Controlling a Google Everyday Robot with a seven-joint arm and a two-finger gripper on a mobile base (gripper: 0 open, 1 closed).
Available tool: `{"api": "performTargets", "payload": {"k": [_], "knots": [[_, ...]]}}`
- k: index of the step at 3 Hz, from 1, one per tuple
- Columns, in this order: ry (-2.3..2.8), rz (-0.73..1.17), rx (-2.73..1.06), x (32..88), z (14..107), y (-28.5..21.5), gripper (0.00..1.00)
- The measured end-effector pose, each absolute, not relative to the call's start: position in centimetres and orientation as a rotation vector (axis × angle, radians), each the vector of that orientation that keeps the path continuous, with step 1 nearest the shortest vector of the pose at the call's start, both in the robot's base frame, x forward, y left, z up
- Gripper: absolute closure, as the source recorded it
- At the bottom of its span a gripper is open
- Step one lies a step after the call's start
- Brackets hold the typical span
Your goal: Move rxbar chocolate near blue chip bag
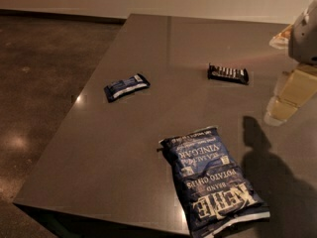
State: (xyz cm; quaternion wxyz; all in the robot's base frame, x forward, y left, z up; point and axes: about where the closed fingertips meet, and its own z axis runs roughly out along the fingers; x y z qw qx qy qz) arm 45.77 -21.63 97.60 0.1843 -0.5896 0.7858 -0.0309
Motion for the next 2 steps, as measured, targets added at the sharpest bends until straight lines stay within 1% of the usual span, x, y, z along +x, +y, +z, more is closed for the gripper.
{"api": "performTargets", "payload": {"k": [2], "knots": [[2.181,-0.031,-1.564,54.2,96.1,-22.7,0.0]]}}
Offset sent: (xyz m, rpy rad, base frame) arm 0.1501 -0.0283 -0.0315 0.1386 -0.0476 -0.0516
